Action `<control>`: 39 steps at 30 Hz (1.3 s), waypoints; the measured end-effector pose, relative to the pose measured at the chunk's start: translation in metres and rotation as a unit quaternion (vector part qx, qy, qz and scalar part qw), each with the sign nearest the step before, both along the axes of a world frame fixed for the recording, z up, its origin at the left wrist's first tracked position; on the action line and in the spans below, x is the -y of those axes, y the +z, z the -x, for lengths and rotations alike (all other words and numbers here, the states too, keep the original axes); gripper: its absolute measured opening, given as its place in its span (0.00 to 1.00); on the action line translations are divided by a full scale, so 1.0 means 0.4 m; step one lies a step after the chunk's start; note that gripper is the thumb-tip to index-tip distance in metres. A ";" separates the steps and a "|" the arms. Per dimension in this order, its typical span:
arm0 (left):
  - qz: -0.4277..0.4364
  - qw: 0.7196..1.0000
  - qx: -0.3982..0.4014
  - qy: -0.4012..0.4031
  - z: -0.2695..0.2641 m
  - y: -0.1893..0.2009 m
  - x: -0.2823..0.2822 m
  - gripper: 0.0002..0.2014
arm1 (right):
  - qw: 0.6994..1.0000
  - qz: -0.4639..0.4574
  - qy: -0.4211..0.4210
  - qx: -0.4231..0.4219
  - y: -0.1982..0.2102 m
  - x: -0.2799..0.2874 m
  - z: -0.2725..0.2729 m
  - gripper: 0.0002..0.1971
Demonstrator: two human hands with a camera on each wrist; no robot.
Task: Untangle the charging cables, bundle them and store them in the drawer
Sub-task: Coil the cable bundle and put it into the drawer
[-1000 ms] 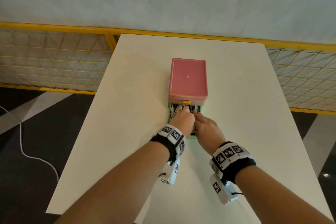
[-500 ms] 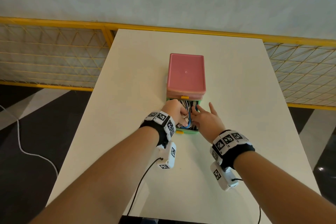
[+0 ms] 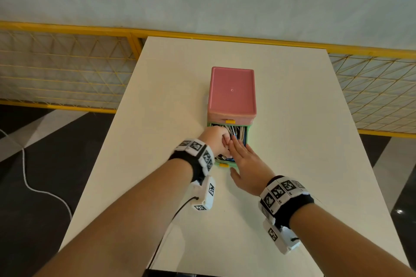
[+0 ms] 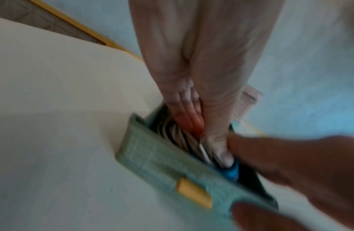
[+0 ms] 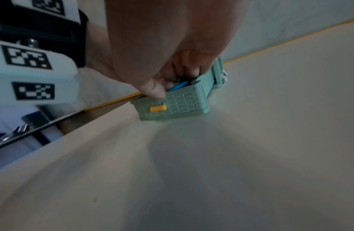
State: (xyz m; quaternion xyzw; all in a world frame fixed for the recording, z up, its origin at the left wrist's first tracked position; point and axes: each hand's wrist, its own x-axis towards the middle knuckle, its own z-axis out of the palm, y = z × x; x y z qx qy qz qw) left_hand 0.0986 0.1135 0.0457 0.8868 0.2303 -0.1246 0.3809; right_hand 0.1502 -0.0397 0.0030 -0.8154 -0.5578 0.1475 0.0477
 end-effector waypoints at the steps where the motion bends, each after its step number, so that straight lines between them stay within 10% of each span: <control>1: 0.022 1.000 0.011 0.004 0.015 0.005 -0.014 0.08 | 0.999 0.027 0.008 0.029 -0.001 -0.002 0.002 0.38; 7: -0.173 0.940 0.287 0.068 0.028 0.047 -0.102 0.09 | 0.989 0.076 0.020 0.129 -0.022 -0.039 -0.004 0.35; 11: -0.160 0.973 0.159 -0.044 -0.022 0.058 -0.098 0.25 | 0.984 0.049 0.045 0.164 -0.004 -0.041 -0.006 0.20; 19: -0.141 0.984 0.061 -0.085 -0.046 0.028 -0.107 0.36 | 0.990 0.110 0.019 0.087 0.053 -0.086 -0.044 0.28; 28: -0.146 0.984 0.062 -0.085 -0.044 0.034 -0.101 0.37 | 0.987 -0.057 0.007 0.150 0.047 -0.053 -0.021 0.08; 39: -0.148 0.985 0.007 -0.092 -0.045 0.068 -0.106 0.34 | 0.999 0.031 -0.013 0.029 0.073 -0.076 -0.046 0.18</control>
